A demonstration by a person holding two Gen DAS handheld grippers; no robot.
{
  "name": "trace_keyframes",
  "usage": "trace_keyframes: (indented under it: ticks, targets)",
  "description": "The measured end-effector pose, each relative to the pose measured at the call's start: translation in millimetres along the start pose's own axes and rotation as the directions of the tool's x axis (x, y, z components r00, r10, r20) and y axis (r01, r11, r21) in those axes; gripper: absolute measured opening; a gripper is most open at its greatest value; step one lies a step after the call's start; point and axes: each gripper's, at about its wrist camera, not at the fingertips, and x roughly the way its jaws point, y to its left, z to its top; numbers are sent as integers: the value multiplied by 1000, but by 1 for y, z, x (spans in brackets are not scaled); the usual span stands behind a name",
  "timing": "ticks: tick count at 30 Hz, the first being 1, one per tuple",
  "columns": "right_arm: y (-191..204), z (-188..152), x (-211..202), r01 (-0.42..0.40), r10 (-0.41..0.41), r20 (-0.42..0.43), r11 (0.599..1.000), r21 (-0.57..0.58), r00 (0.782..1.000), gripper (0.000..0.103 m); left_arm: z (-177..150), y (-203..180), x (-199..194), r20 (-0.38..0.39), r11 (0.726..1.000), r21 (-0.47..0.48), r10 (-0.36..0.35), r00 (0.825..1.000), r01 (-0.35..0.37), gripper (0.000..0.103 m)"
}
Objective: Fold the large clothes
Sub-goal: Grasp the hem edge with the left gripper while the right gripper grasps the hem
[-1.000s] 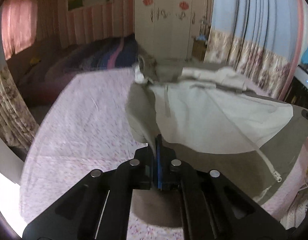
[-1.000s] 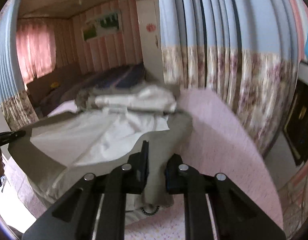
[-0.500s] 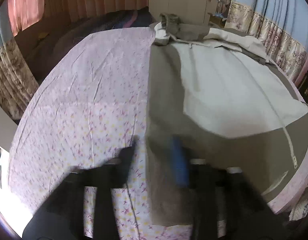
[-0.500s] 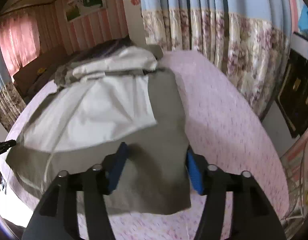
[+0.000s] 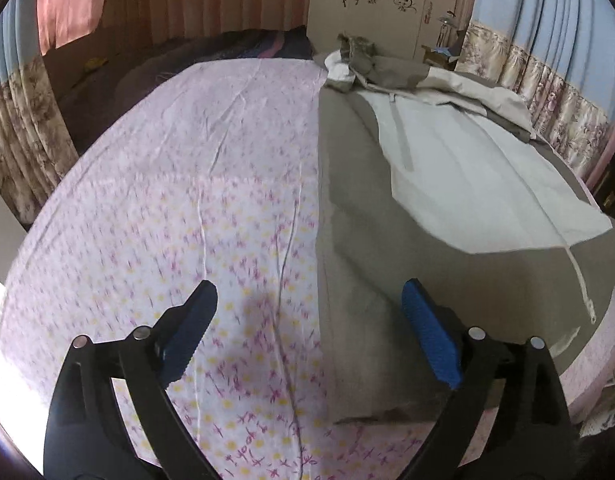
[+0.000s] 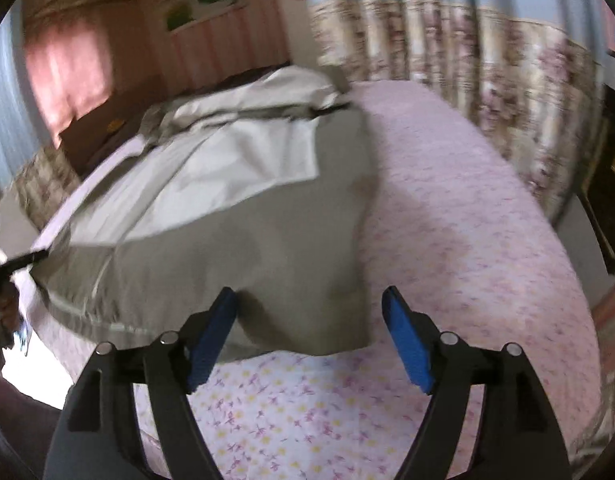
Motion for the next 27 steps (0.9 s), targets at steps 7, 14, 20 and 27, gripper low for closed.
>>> trace_keyframes:
  ticks: [7, 14, 20, 27]
  targets:
    - [4, 0, 11, -19, 19, 22, 1000, 16, 1000, 75, -10, -7, 6, 11, 1000, -12, -16, 1000, 16, 85]
    - [5, 1, 14, -18, 18, 4, 997, 79, 1000, 64, -19, -35, 4, -16, 995, 78, -55, 998, 56, 63]
    - [5, -5, 13, -15, 14, 15, 994, 109, 1000, 60, -26, -39, -1, 5, 999, 28, -47, 999, 47, 63]
    - [17, -5, 10, -9, 8, 22, 999, 38, 1000, 19, -31, -42, -6, 10, 1000, -1, -10, 1000, 10, 47]
